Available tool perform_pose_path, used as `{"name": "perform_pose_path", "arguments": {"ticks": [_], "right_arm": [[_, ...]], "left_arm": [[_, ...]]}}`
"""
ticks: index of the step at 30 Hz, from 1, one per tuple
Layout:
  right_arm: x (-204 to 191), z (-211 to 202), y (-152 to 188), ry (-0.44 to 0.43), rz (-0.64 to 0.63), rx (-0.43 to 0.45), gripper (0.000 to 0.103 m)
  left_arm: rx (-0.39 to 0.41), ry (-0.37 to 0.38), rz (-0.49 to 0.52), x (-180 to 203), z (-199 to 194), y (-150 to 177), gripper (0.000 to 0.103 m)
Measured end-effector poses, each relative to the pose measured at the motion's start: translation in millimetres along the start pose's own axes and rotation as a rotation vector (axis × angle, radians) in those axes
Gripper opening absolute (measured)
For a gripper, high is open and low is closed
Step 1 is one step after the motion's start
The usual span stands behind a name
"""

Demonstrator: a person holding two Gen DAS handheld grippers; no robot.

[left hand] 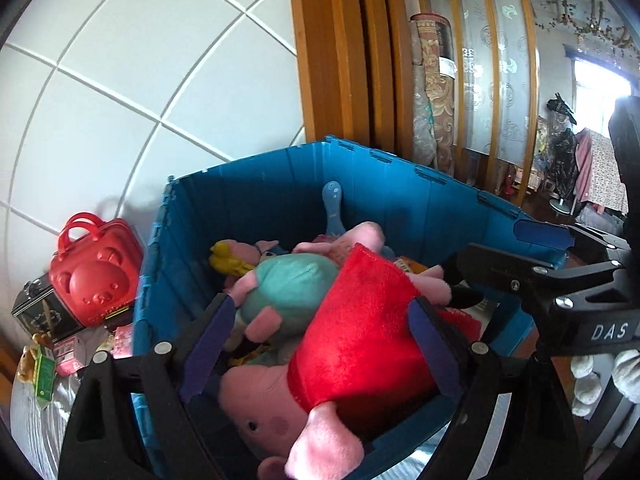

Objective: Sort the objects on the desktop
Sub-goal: 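Carry the pig plush into the blue bin and open both grippers, then move both grippers back toward the brown teddy bear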

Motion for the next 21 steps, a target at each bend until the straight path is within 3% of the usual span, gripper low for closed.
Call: {"name": "perform_pose_path", "arguments": {"ticks": [10,15,21], "right_arm": [[-88,-31,-12,-0.090,-0.040,0.093,0.103],[-178,-55,-16,-0.190,-0.097,0.133,0.103],[-327,-62,-5,-0.272,-0.202,0.123,0.103]], "left_arm": [[0.047,-0.166,-0.098,-86,-71,34,0.089],[0.079,-0.253,-0.200,-169,-127,74,0.089],[0.092,-0.344,-0.335,-292,-203,143,0.089]]}}
Point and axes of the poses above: each gripper's, at about its wrist camera, not at the fingertips, and z roughly the way its jaws point, x to its right, y to its underside, the point moved 8 cm from there along z, roughly the way its jaws point, and after that the axes turned 15 degrees about y, right-handed, at the moved point
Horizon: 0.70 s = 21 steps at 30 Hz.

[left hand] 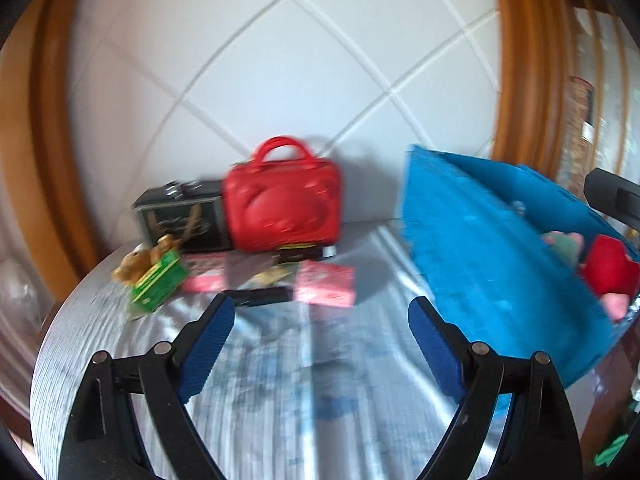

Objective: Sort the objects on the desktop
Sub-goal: 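Move both grippers back toward the brown teddy bear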

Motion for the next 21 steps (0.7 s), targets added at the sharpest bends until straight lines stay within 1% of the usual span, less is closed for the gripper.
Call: {"name": "perform_pose_path", "arguments": {"ticks": [2,5,7,9,13,16,18,21], "right_arm": [[-53,23,1,-0.033,-0.026,-0.035,0.103],[-120,59,7,-0.092,-0.041,-0.102,0.103],[-155,84,12,-0.122,-0.054,-0.164,0.103],[-188,114,19,-0.128,-0.075,-0.213,0.103],[-235,177,31,-0.106,-0.137,-0.296,0.103],[-265,223,37,-0.119,-0.161,-0.356,0.103],[-282,253,36,-0.109,-0.190,-0.379,0.103],[-305,312,33,-0.092,-0.223,-0.411,0.103]], "left_arm": [[-0.011,-0.049,-0.036,-59,-10,10,0.089],[-0.038,-0.142,-0.087,-140,-19,24,0.089],[-0.053,-0.181,-0.136,-186,-24,34,0.089],[-0.075,-0.213,-0.189,-232,-26,46,0.089],[-0.114,-0.274,-0.257,-307,-19,62,0.089],[-0.139,-0.301,-0.304,-357,-4,66,0.089],[-0.155,-0.320,-0.324,-388,14,62,0.089],[-0.171,-0.347,-0.332,-424,40,53,0.089]]}}
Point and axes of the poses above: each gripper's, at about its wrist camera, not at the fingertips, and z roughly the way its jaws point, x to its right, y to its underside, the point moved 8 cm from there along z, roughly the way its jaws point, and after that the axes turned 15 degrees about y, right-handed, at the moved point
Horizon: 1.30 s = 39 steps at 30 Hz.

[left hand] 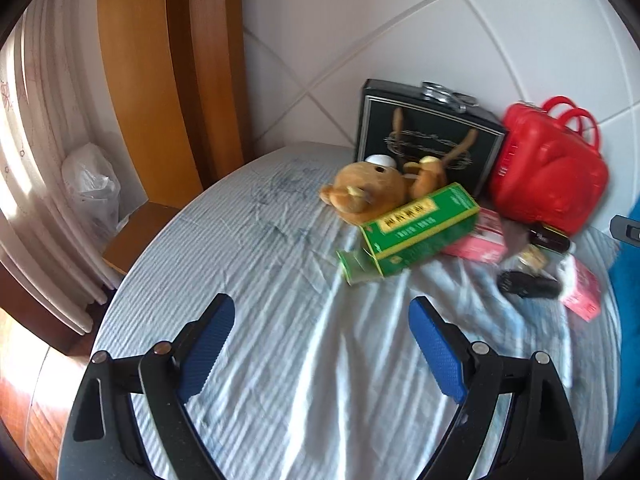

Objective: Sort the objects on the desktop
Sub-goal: 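Move both grippers back toward the brown teddy bear, then grasp the brown teddy bear with both grippers and lift it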

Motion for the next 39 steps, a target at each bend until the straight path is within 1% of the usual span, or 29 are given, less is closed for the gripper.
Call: {"name": "perform_pose_path", "arguments": {"ticks": [4,7,11,13,15,16,17,18,19,20,21,23,25,26,28,29,31,33,34,36,38,39], "right_arm": [[-17,73,-44,0.044,-0.038,-0.042,0.103],[-30,126,-70,0.079,-0.050,-0.060,0.103],[-41,194,-82,0.175,-0.069,-0.109,0.103],[-47,221,-82,0.203,-0.083,-0.122,0.103],[-52,244,-80,0.230,-0.100,-0.133,0.103],[-55,253,-79,0.186,-0.067,-0.143,0.103],[-57,258,-74,0.147,-0.035,-0.173,0.103],[-61,263,-64,0.094,-0.006,-0.223,0.103],[-67,264,-53,0.040,-0.009,-0.263,0.103],[-74,261,-43,0.015,-0.049,-0.276,0.103],[-77,251,-36,0.013,-0.090,-0.257,0.103],[-86,231,-8,-0.050,-0.189,-0.302,0.103],[-91,209,27,-0.104,-0.274,-0.358,0.103],[-91,198,41,-0.118,-0.296,-0.376,0.103],[-92,174,74,-0.164,-0.339,-0.423,0.103],[-92,165,87,-0.181,-0.356,-0.436,0.103],[-91,151,107,-0.199,-0.383,-0.460,0.103],[-88,145,107,-0.175,-0.390,-0.435,0.103],[-86,143,96,-0.150,-0.382,-0.387,0.103],[-82,139,67,-0.115,-0.329,-0.300,0.103],[-78,137,33,-0.117,-0.226,-0.222,0.103],[-76,138,16,-0.117,-0.173,-0.192,0.103]], "left_arm": [[-0.008,-0.010,-0.018,-14,52,-36,0.089],[0.009,-0.050,-0.025,-26,93,-69,0.089],[0.011,-0.074,-0.033,-34,152,-109,0.089],[0.009,-0.084,-0.035,-32,172,-119,0.089],[0.001,-0.060,-0.030,-24,186,-121,0.089],[-0.019,-0.057,-0.024,-19,194,-118,0.089],[-0.028,-0.052,-0.018,-15,198,-114,0.090],[-0.014,-0.053,-0.013,-12,197,-111,0.090],[-0.008,-0.041,-0.006,-8,195,-105,0.090],[-0.042,-0.021,0.005,-3,195,-96,0.090],[-0.066,-0.006,0.008,0,193,-87,0.090],[-0.136,0.037,0.036,9,188,-61,0.089],[-0.195,0.026,0.077,12,183,-35,0.089],[-0.211,0.033,0.091,12,177,-22,0.089],[-0.223,0.049,0.089,11,165,-2,0.089],[-0.237,0.062,0.085,9,161,8,0.089],[-0.255,0.064,0.080,4,155,20,0.089],[-0.240,0.063,0.084,6,155,17,0.089],[-0.220,0.056,0.080,4,153,11,0.089],[-0.167,0.063,0.057,3,148,-8,0.089],[-0.124,0.080,0.026,2,153,-33,0.089],[-0.115,0.084,0.016,2,157,-44,0.089]]}}
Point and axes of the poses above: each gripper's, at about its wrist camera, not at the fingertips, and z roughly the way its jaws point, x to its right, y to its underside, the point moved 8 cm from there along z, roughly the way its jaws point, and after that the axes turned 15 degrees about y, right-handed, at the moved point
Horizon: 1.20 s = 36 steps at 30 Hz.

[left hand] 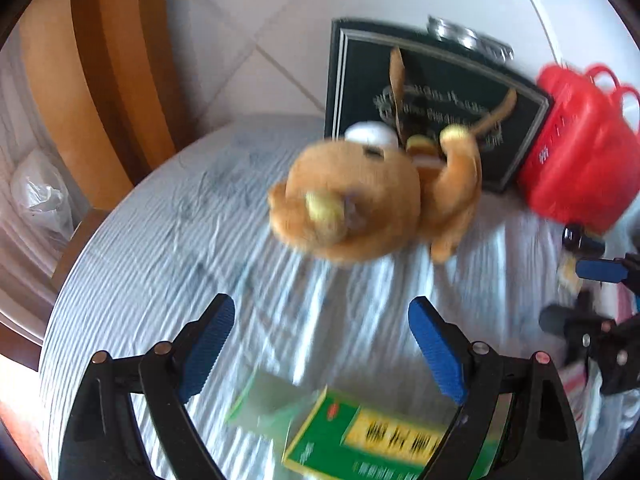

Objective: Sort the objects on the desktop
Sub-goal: 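Grasp the brown teddy bear with both grippers and lift it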

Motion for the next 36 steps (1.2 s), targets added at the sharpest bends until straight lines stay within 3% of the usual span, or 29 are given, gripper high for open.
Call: {"name": "perform_pose_path", "arguments": {"ticks": [4,6,8,10,12,16,18,19,20,21,24,27,32,36], "right_arm": [[16,5,-70,-0.022,0.216,0.083,0.103],[23,15,-92,-0.019,0.293,0.083,0.103],[7,34,-99,-0.009,0.293,0.039,0.103],[-6,50,-100,-0.025,0.249,0.031,0.103],[-16,62,-96,-0.016,0.207,0.033,0.103],[-23,79,-94,-0.044,0.219,0.043,0.102],[-25,83,-97,-0.080,0.221,0.042,0.094],[-30,82,-98,-0.121,0.215,0.045,0.078],[-35,80,-99,-0.155,0.211,0.053,0.055],[-40,77,-98,-0.170,0.203,0.062,0.047],[-50,65,-95,-0.094,0.118,0.111,0.043],[-51,50,-91,-0.093,0.103,0.142,0.039],[-53,1,-82,-0.075,0.069,0.242,0.037],[-44,-58,-66,-0.057,0.052,0.323,0.037]], "left_arm": [[0.029,-0.001,0.000,2,20,-48,0.089],[-0.021,-0.004,0.006,-2,41,-59,0.090],[-0.069,0.031,-0.002,1,58,-56,0.092],[-0.087,0.007,0.014,1,69,-48,0.098],[-0.081,-0.018,0.042,0,77,-43,0.103],[-0.060,0.010,0.006,-3,81,-43,0.103],[-0.072,0.010,0.003,-2,82,-42,0.103],[-0.091,0.006,0.006,-2,85,-41,0.103],[-0.125,-0.005,0.013,-2,89,-37,0.103],[-0.137,-0.021,0.019,-2,91,-35,0.100],[-0.114,-0.020,0.019,0,84,-31,0.092],[-0.084,0.005,0.017,5,69,-26,0.091],[0.029,-0.023,0.084,31,18,-23,0.091],[0.100,-0.003,0.094,53,-27,-23,0.091]]}}
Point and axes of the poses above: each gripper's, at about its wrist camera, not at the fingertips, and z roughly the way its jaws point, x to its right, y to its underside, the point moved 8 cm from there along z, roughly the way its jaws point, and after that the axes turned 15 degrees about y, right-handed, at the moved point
